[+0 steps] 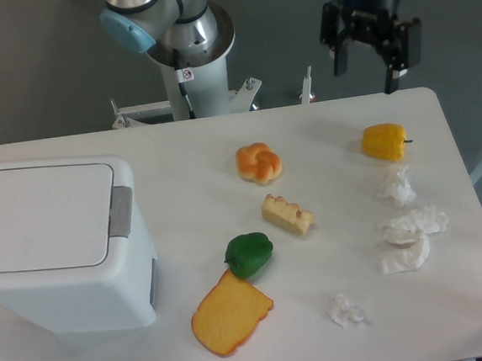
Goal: Close the trash can
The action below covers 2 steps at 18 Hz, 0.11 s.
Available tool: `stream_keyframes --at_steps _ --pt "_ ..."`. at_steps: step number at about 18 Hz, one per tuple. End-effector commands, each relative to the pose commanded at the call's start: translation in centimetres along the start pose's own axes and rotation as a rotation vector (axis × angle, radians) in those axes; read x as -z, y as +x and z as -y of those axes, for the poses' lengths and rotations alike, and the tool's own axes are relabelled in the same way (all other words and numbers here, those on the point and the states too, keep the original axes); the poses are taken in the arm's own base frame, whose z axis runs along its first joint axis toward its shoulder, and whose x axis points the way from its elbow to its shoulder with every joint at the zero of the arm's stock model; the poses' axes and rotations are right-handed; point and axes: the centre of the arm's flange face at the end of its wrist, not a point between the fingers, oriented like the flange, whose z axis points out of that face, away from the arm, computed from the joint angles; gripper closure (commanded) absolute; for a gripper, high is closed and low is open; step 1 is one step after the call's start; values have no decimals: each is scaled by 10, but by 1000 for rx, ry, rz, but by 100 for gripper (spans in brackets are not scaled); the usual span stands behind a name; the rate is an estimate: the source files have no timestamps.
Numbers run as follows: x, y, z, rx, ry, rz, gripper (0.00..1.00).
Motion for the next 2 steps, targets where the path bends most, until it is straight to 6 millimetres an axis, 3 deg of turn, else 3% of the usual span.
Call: stream_keyframes --at_steps 2 --pt "2 0 1 0 3 4 0"
